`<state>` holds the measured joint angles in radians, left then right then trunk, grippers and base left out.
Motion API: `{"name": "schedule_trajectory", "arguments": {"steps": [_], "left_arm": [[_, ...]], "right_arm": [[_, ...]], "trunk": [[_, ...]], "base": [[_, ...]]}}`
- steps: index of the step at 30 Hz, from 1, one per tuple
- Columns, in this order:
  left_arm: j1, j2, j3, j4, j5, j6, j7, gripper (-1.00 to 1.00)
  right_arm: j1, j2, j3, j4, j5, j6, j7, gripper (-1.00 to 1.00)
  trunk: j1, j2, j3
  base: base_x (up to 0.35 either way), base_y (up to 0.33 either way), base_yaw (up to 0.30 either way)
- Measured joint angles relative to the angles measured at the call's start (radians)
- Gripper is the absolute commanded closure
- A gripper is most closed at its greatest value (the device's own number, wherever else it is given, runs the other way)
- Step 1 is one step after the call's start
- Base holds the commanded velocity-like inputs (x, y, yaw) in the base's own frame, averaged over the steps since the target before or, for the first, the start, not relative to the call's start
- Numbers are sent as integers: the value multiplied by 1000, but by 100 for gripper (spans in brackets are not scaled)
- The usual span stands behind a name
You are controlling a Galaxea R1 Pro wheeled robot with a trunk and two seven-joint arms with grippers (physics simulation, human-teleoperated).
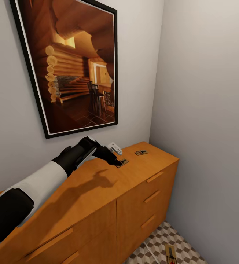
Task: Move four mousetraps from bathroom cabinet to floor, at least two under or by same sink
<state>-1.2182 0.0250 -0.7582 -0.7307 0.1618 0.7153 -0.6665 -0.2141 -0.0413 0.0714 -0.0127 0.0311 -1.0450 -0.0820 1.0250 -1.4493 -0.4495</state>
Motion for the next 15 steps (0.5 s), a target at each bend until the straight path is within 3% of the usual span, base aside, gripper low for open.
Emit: {"name": "schedule_trajectory", "arguments": {"steps": [12, 15], "left_arm": [[0, 0, 8, 50, 2, -2, 4, -100], [0, 12, 20, 70, 2, -3, 6, -100]], "right_arm": [[0, 0, 0, -1, 0, 0, -1, 100], [0, 0, 0, -1, 0, 0, -1, 100]], "trunk": [[0, 0, 0], [0, 0, 0]], "base": [[0, 0, 0], [0, 0, 0]]}}
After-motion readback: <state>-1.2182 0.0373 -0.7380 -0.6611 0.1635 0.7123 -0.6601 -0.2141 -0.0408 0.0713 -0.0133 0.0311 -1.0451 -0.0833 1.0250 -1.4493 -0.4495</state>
